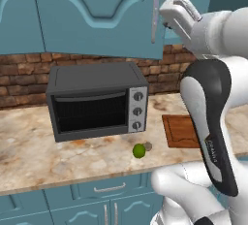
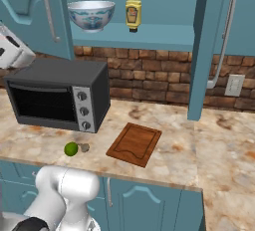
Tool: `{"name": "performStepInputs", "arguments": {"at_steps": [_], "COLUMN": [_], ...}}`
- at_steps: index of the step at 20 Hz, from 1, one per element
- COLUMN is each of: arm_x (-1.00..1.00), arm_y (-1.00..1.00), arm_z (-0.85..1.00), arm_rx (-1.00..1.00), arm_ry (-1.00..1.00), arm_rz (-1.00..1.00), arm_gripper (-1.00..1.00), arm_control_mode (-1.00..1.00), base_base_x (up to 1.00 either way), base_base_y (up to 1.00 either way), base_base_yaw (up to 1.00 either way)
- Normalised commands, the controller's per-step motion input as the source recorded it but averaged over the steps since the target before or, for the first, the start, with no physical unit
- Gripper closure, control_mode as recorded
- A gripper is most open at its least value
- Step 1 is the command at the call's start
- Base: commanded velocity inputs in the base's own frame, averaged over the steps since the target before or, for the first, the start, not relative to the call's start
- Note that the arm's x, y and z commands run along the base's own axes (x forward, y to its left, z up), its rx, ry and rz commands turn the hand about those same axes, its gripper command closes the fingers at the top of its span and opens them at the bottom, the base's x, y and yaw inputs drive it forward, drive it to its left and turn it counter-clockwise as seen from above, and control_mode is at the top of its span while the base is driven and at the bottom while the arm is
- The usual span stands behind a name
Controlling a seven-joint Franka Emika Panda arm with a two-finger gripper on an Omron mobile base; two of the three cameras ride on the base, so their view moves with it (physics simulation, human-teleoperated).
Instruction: Open the cabinet. Place the bowl and condiment on the counter. Then place the lime and garlic on the cutting board.
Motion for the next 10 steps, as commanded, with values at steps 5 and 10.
{"name": "performStepInputs", "arguments": {"at_steps": [5, 10], "arm_x": [0.69, 0.97], "arm_y": [-1.00, -0.92], "arm_z": [0.00, 0.00], "arm_rx": [0.57, 0.42], "arm_ry": [0.03, 0.11], "arm_rz": [0.00, 0.01], "arm_gripper": [-1.00, -1.00], "arm_control_mode": [-1.00, -1.00], "base_base_x": [0.00, 0.00], "base_base_y": [0.00, 0.00], "base_base_yaw": [0.00, 0.00]}}
